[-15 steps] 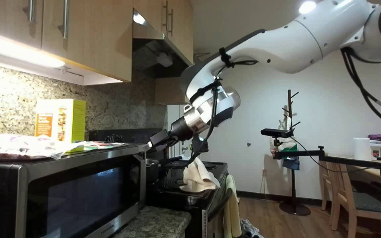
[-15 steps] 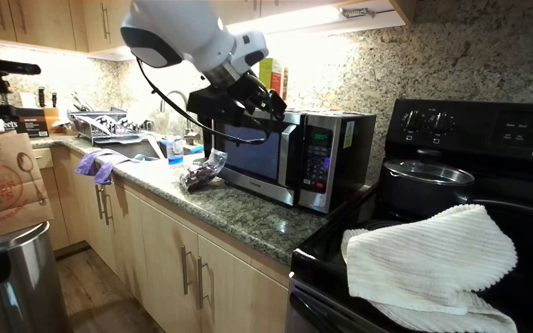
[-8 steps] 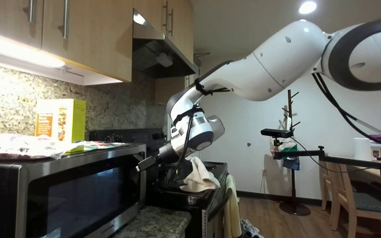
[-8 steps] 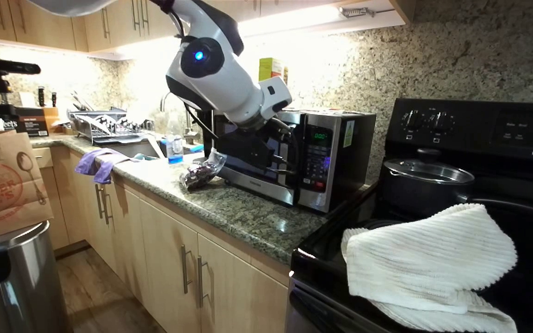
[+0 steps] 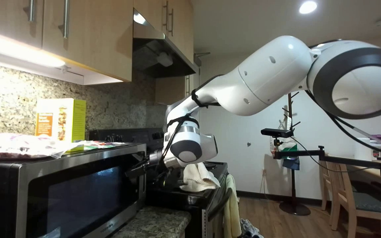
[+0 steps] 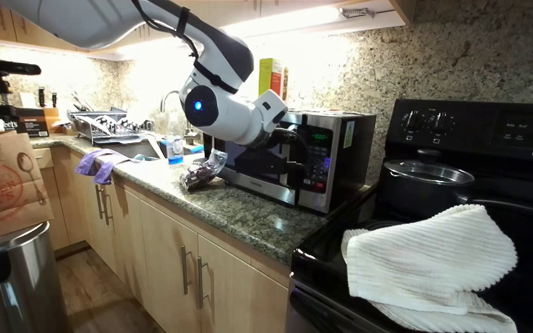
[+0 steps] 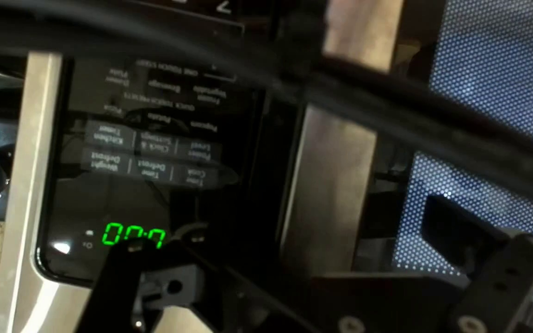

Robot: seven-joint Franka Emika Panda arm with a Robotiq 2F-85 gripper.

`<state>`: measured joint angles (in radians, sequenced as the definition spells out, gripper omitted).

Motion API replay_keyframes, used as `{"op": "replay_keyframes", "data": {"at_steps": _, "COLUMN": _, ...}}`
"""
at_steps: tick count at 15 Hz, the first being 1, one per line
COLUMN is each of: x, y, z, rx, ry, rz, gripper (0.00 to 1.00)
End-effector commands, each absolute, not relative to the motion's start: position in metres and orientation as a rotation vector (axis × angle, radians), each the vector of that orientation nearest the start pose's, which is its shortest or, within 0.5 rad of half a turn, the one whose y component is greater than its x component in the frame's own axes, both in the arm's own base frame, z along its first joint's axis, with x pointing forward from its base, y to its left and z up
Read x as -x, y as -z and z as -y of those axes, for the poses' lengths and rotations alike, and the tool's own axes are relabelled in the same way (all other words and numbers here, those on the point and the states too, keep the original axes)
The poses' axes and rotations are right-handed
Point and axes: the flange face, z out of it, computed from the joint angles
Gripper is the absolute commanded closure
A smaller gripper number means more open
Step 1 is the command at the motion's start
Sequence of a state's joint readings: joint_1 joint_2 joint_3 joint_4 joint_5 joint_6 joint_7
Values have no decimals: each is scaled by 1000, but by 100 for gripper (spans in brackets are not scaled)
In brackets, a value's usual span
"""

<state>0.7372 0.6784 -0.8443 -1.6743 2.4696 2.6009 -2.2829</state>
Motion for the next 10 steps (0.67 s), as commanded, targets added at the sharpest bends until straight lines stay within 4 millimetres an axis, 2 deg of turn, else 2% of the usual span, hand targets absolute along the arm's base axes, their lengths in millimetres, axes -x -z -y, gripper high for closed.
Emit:
{"op": "replay_keyframes", "data": {"at_steps": 1, "x": -701, "y": -331, "z": -6, "rx": 2373, "ry": 2026, "rz": 569, "gripper": 0}}
{"op": "replay_keyframes", "data": {"at_steps": 2, "x": -698, "y": -329, "z": -5, "rx": 2378, "ry": 2033, "rz": 521, "gripper": 0}}
{"op": "replay_keyframes", "data": {"at_steps": 3, "x": -700, "y": -347, "z": 9, "rx": 2390, "ry": 2015, "rz": 523, "gripper": 0}}
{"op": "replay_keyframes", "data": {"at_steps": 5, "x": -694, "y": -333, "z": -1, "rx": 2396, "ry": 1961, "rz": 519, "gripper": 0}}
{"op": "replay_keyframes", "data": {"at_steps": 10, "x": -693, "y": -332, "z": 0, "rx": 2381, "ry": 1953, "rz": 488, "gripper": 0}}
